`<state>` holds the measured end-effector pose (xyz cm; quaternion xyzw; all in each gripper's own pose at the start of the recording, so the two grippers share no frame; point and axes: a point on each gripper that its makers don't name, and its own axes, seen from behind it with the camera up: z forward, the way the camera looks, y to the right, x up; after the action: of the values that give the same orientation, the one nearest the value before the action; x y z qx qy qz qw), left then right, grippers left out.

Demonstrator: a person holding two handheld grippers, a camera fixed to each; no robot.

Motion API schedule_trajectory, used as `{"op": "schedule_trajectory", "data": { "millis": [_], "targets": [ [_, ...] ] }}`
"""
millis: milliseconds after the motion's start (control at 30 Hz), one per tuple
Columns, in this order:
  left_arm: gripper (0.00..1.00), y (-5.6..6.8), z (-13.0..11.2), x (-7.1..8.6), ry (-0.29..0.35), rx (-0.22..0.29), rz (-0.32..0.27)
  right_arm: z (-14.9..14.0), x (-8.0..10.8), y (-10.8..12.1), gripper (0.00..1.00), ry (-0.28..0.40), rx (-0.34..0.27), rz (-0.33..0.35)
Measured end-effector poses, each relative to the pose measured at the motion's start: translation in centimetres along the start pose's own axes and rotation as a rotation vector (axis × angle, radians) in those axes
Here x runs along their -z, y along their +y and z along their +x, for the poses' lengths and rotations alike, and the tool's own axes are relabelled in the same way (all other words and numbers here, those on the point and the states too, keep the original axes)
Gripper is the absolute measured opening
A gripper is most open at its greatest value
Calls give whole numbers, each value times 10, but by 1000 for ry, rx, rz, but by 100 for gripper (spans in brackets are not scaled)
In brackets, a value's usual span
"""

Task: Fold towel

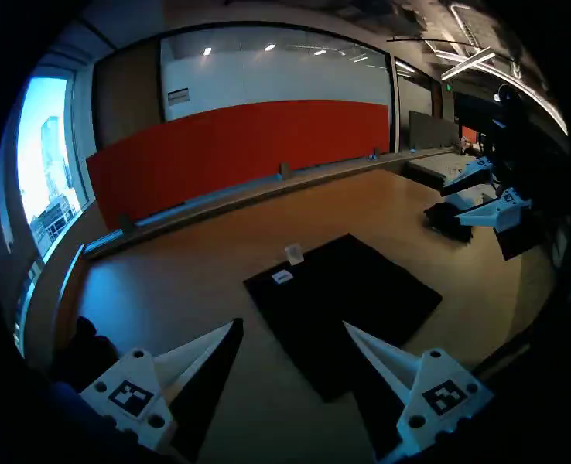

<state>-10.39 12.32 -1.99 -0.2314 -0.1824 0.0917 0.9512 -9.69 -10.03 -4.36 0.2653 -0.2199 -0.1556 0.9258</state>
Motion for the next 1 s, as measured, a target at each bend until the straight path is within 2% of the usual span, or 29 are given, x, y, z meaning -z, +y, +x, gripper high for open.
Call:
{"op": "schedule_trajectory", "data": {
  "millis": [367,667,1000],
  "targets": [
    [84,19,-57,-23,-107,-14,-53,-51,-18,-15,100,-88,4,37],
    [84,28,-102,-36,-197,-44,-76,-94,-27,-30,100,-175,15,74],
    [84,39,-134,-49,-273,-34,-114,-131,-35,-43,100,-253,12,106]
  ]
}}
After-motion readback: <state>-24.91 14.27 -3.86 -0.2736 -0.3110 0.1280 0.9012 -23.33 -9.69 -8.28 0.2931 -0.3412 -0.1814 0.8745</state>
